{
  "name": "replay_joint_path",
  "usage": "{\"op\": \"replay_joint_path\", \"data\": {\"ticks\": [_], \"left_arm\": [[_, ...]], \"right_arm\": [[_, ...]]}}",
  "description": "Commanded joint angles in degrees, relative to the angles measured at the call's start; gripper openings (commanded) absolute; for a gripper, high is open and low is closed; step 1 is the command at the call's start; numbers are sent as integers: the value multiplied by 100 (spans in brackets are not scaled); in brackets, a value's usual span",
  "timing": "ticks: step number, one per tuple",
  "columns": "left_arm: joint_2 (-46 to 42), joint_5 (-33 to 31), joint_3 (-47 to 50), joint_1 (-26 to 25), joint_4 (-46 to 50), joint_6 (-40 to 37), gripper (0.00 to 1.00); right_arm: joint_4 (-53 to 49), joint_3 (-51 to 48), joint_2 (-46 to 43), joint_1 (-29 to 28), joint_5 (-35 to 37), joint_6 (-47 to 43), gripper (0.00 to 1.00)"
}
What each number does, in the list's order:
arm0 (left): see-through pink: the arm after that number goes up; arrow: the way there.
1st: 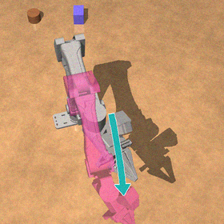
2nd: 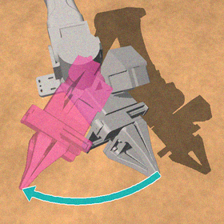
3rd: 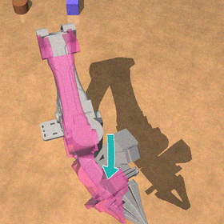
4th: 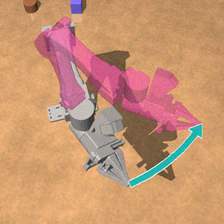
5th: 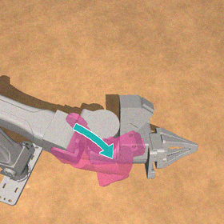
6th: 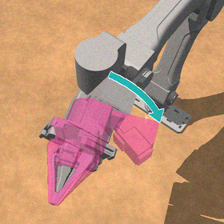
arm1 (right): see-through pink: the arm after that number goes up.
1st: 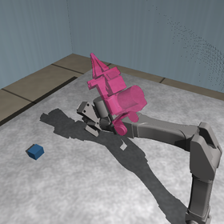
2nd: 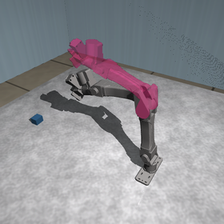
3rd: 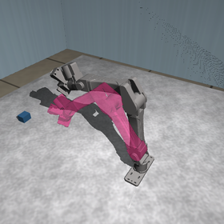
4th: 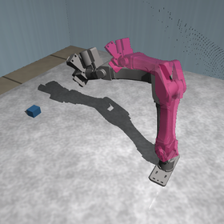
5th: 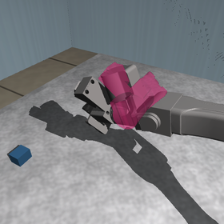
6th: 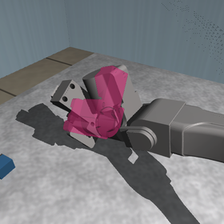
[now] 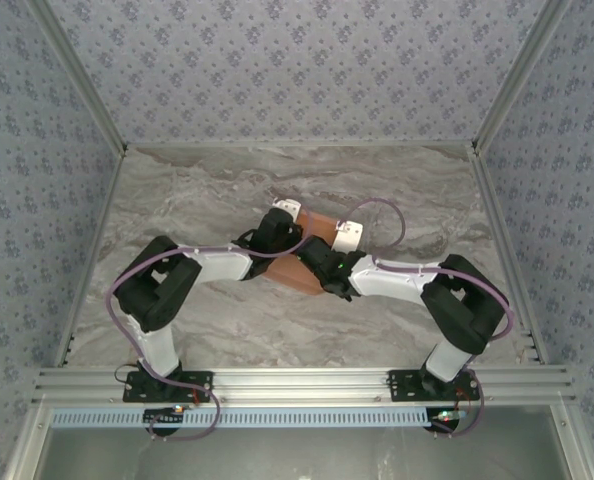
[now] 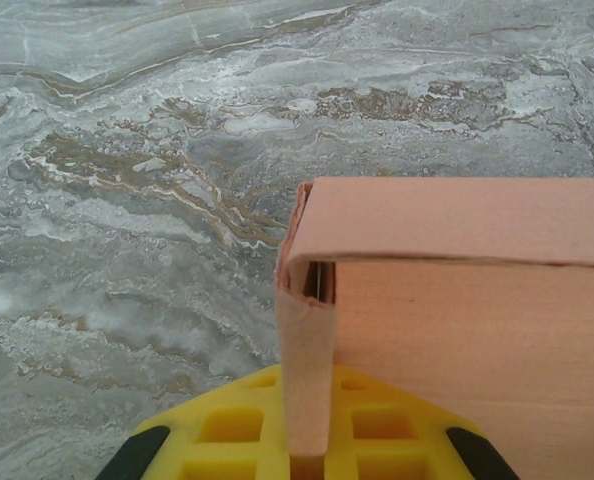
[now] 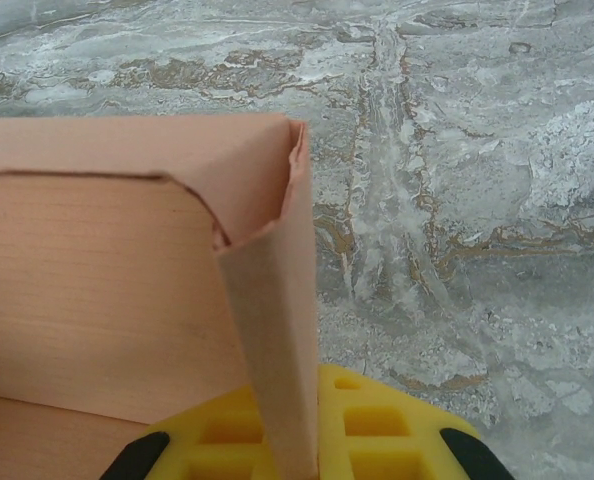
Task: Fold the paper box
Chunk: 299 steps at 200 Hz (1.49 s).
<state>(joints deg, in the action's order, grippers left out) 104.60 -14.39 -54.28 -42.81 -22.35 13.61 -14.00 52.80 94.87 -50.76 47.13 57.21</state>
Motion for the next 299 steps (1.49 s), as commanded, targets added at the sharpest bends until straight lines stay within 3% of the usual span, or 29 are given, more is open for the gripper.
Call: {"op": "replay_joint_path", "data": {"ticks": [1, 18, 52, 74, 150, 168, 183, 196, 237, 273, 299], "left_arm": [[84, -125, 125, -31, -415, -59, 32], [-95, 268, 363, 29, -829, 16, 45], [-466, 1299, 707, 348, -1132, 220, 56], [-723, 1724, 1072, 492, -1503, 452, 57], [-735, 1910, 1148, 482, -1460, 351, 53], [-792, 2003, 1159, 484, -1590, 411, 60], [-1019, 2066, 1283, 524, -1756, 519, 71], [-1324, 2148, 1457, 587, -1781, 677, 99], [-2832, 2202, 1976, 936, -1231, 1388, 99], [-3835, 2127, 1437, 1502, 937, 1746, 99], [-3856, 2355, 1289, 1963, 1367, 1837, 99]], "right_arm": [[-30, 229, 57, -38, 4, 297, 0], [-46, 210, 65, 11, -46, 350, 0], [-214, 196, 37, 70, 33, 529, 0], [-241, 192, 22, 106, 2, 549, 0], [-202, 205, 57, 130, -105, 539, 0], [-159, 247, 68, 206, -277, 336, 0], [-131, 356, 153, 386, -594, -132, 0], [-2, 407, 226, 633, -944, -687, 0], [417, 549, 258, 1620, -2709, -3121, 0], [-648, 1493, 669, 2247, -4713, -5074, 0], [-2068, 2674, 1314, 2244, -5548, -6414, 1]]}}
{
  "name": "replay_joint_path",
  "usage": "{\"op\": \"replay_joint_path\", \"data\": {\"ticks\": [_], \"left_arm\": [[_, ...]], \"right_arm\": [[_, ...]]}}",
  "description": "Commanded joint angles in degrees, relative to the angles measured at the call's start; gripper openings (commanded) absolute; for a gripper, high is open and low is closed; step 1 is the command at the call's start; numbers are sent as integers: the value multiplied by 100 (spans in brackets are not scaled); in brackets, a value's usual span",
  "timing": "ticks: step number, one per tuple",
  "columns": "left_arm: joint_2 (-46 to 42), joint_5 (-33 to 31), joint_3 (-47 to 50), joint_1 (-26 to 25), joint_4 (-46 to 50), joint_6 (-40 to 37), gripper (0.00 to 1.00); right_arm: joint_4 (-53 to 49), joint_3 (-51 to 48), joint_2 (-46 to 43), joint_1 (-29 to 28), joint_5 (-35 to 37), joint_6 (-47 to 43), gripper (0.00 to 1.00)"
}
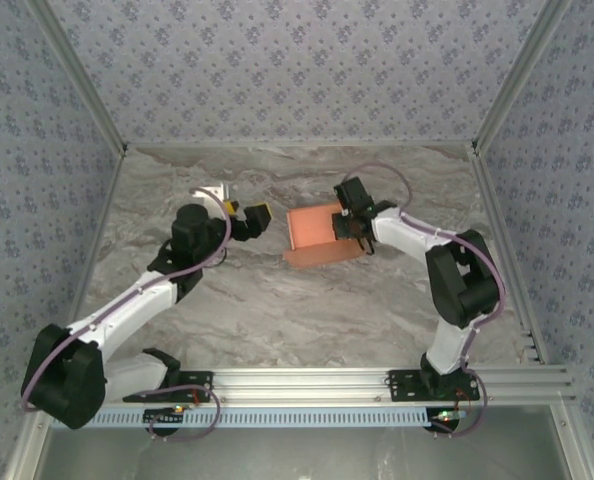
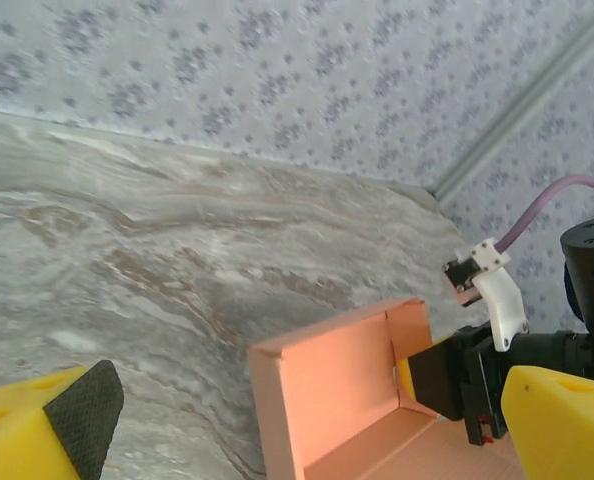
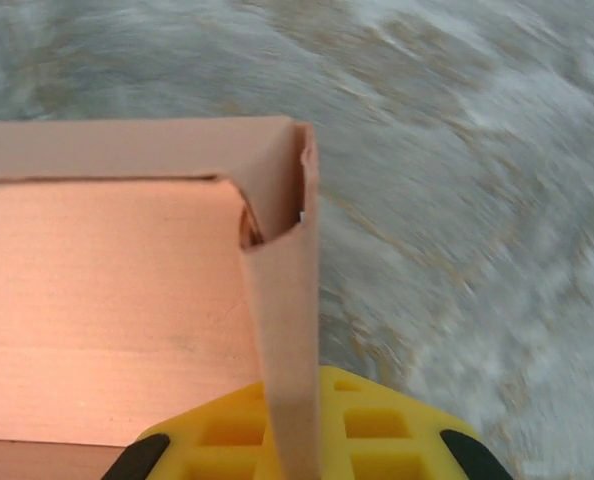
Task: Fold the paper box
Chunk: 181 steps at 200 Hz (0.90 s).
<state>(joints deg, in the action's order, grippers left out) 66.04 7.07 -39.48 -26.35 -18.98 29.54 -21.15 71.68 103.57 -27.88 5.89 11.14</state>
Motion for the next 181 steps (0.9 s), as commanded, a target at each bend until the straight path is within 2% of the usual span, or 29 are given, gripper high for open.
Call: {"op": "replay_joint_path", "data": {"ticks": [1, 8, 19, 34, 50, 67, 83, 101, 124, 144, 160, 181], "left_arm": [[3, 217, -191, 329, 1038, 249, 99], [50, 320, -189, 423, 1067, 284, 99], [139, 468, -169, 530, 1056, 323, 99], [257, 563, -114, 552, 987, 190, 99], [427, 616, -94, 552, 1012, -109, 99], [704, 780, -95, 544, 949, -307, 99], [1113, 912, -86, 535, 640, -265, 99], [1678, 1151, -163, 499, 189, -70, 98], [2314, 1731, -261, 482, -528, 373, 97], [2500, 1664, -302, 473, -712, 535, 96], [2510, 1475, -466, 475, -316, 374, 97], [2519, 1156, -666, 475, 158, 165, 97]], "right_arm": [[-1421, 830, 462, -43, -1450, -1847, 1], [-1721, 1047, 594, -59, -1615, -2058, 9], [-1975, 1285, 731, -64, -1695, -2201, 30], [-2052, 1444, 790, 14, -1696, -2148, 43], [-1971, 1480, 678, 155, -1808, -1978, 49], [-1936, 1520, 456, 315, -1807, -1648, 50], [-1800, 1389, 66, 489, -1786, -1221, 55], [-1875, 1298, -400, 864, -1666, -214, 65], [-2380, 1277, -910, 1407, -1868, 690, 67], [-2664, 1047, -1397, 1767, -2120, 1967, 67], [-2959, 827, -1709, 1714, -2251, 3268, 69], [-2774, -39, -2402, 1214, -1927, 5394, 73]]}}
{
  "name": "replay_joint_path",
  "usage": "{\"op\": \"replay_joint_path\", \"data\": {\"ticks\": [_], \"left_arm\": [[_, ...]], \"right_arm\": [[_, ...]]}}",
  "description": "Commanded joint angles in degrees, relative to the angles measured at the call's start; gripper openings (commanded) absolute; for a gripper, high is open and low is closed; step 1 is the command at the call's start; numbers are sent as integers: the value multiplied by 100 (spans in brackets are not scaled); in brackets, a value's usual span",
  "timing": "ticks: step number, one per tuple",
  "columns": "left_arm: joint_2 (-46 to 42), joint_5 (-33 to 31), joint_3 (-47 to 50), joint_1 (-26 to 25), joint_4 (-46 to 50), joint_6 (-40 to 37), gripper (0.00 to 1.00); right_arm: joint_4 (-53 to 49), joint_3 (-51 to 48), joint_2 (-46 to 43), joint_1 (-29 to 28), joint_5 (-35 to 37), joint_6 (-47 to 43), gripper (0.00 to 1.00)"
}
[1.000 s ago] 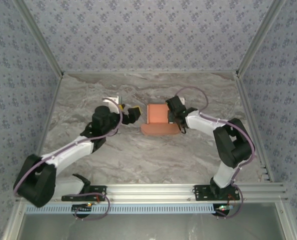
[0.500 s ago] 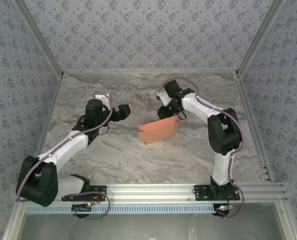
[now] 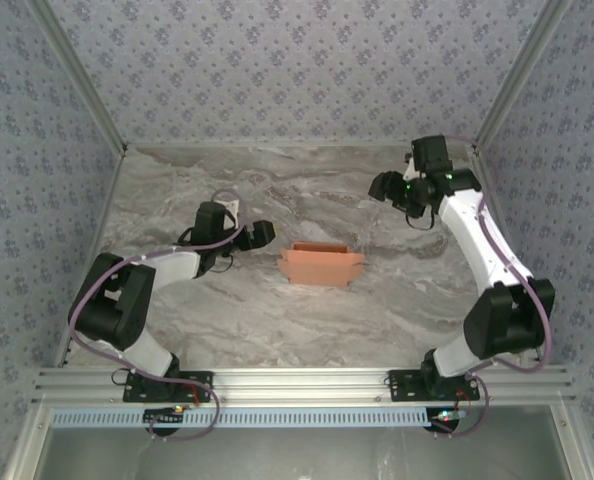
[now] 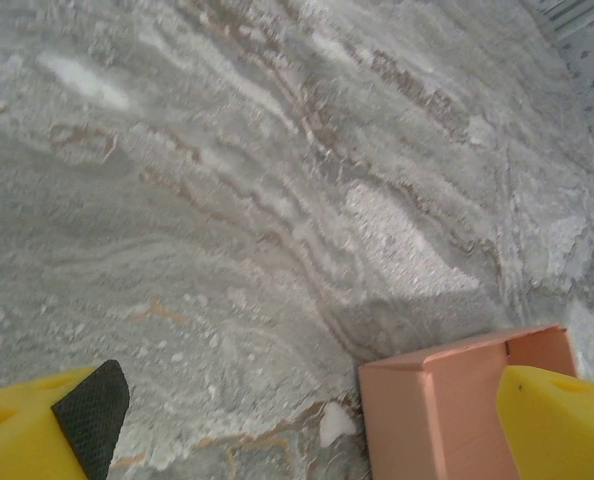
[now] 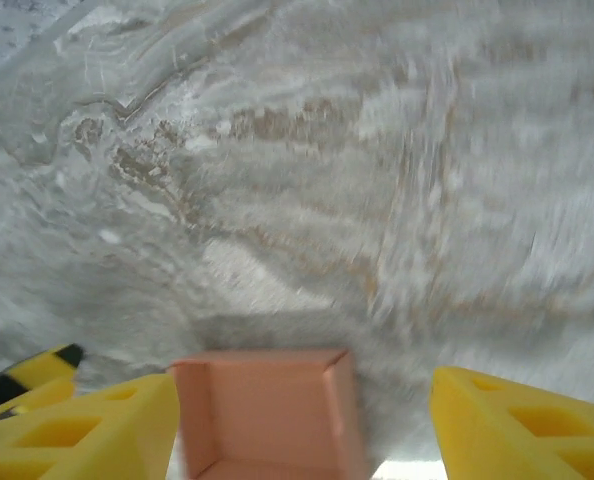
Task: Fold the paper box
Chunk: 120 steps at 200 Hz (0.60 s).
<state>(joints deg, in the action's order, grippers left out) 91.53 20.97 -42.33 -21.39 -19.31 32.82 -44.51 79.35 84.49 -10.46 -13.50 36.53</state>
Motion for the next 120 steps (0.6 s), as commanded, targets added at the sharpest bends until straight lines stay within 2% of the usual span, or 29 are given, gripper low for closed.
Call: {"op": "replay_joint_path", "data": {"ticks": [1, 14, 18, 24, 38, 53, 82, 103, 120], "left_arm": [[-30, -256, -390, -18, 213, -167, 97], [16, -677, -529, -15, 590, -213, 97], [43, -813, -588, -15, 732, -223, 97], [75, -1001, -687, -8, 974, -225, 97], [161, -1281, -904, 15, 1418, -135, 97], [194, -1356, -906, 12, 1451, 35, 97], [260, -1351, -842, 12, 1386, 324, 97], [252, -1355, -699, 13, 1306, 391, 98], [218, -1411, -603, 21, 1255, 425, 98]], "right_arm": [[-428, -829, -538, -576, 26, 2966, 73], [-266, -1351, -892, -1116, 323, 4103, 78], [-241, -1411, -951, -1305, 464, 4508, 86], [-231, -1468, -977, -1542, 562, 4989, 87], [155, -1540, -917, -2035, 521, 5464, 87], [172, -1410, -764, -2371, 651, 5796, 87], [-28, -1299, -538, -2617, 730, 6157, 86], [-88, -1300, -391, -2870, 877, 6353, 80], [-132, -1262, -229, -2909, 982, 6261, 61]]}}
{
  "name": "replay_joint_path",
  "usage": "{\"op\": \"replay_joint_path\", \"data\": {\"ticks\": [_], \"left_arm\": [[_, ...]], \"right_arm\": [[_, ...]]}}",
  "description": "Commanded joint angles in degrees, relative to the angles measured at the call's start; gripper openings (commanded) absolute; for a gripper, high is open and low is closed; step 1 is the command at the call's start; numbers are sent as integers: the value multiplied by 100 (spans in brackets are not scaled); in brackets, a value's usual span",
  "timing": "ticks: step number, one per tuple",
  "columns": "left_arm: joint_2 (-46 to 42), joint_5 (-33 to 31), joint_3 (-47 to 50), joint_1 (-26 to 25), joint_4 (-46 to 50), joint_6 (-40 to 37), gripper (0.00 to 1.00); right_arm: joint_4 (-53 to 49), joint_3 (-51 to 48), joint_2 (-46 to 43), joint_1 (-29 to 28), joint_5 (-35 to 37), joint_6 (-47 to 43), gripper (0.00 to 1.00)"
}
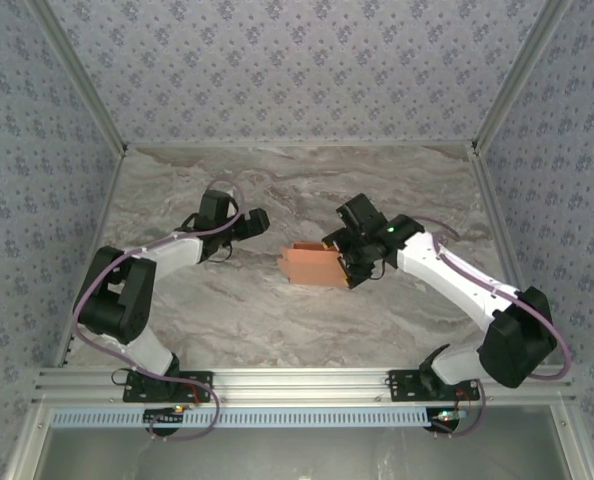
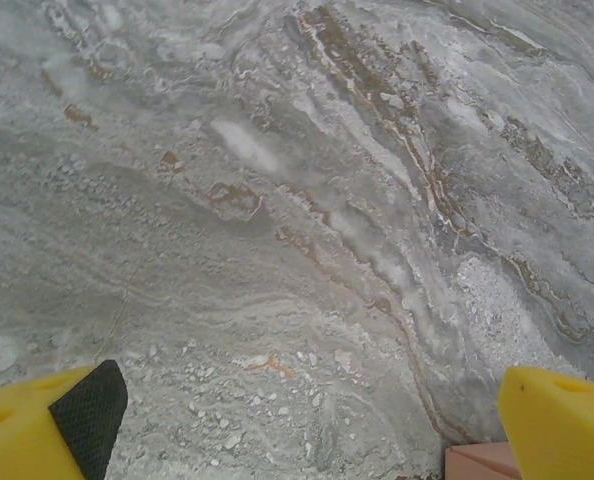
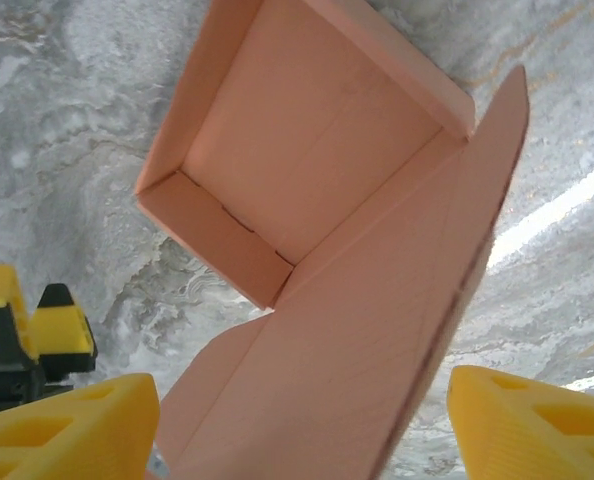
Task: Fold the paper box
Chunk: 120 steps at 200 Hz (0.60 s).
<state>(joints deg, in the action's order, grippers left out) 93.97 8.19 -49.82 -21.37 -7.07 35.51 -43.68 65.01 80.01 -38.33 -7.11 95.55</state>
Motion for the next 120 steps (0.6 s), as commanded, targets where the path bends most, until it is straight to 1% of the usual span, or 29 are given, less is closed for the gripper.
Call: {"op": "replay_joint_path", "data": {"ticks": [1, 10, 17, 22, 43, 54, 65, 88, 97, 111, 120], "left_arm": [[-28, -133, 156, 18, 35, 157, 98], [-44, -135, 171, 32, 47, 167, 98], [-61, -136, 176, 44, 77, 155, 98], [-65, -135, 166, 52, 108, 145, 98], [-170, -200, 104, 88, 396, 9, 98], [-253, -296, 41, 106, 585, -74, 98], [-336, -382, 13, 132, 724, -147, 98], [-504, -520, 20, 201, 838, -200, 98], [-550, -567, 41, 227, 844, -194, 98], [-595, -585, 66, 247, 861, -188, 99], [-607, -589, 57, 247, 889, -201, 99]], "right_arm": [[-217, 175, 236, -127, 352, 351, 60], [-265, 244, 309, -128, 463, 230, 50], [-373, 283, 374, -110, 575, -21, 45], [-525, 577, 424, -97, 623, -198, 42], [-1044, 1176, 688, 5, 776, -1417, 32], [-1078, 1295, 748, 133, 817, -2053, 25], [-871, 1314, 805, 304, 742, -2864, 17], [-733, 1628, 1123, 624, 658, -4628, 10], [-675, 1760, 1238, 693, 770, -5316, 11], [-492, 2013, 1380, 740, 565, -6598, 14], [-543, 2217, 1497, 740, 397, -7463, 16]]}}
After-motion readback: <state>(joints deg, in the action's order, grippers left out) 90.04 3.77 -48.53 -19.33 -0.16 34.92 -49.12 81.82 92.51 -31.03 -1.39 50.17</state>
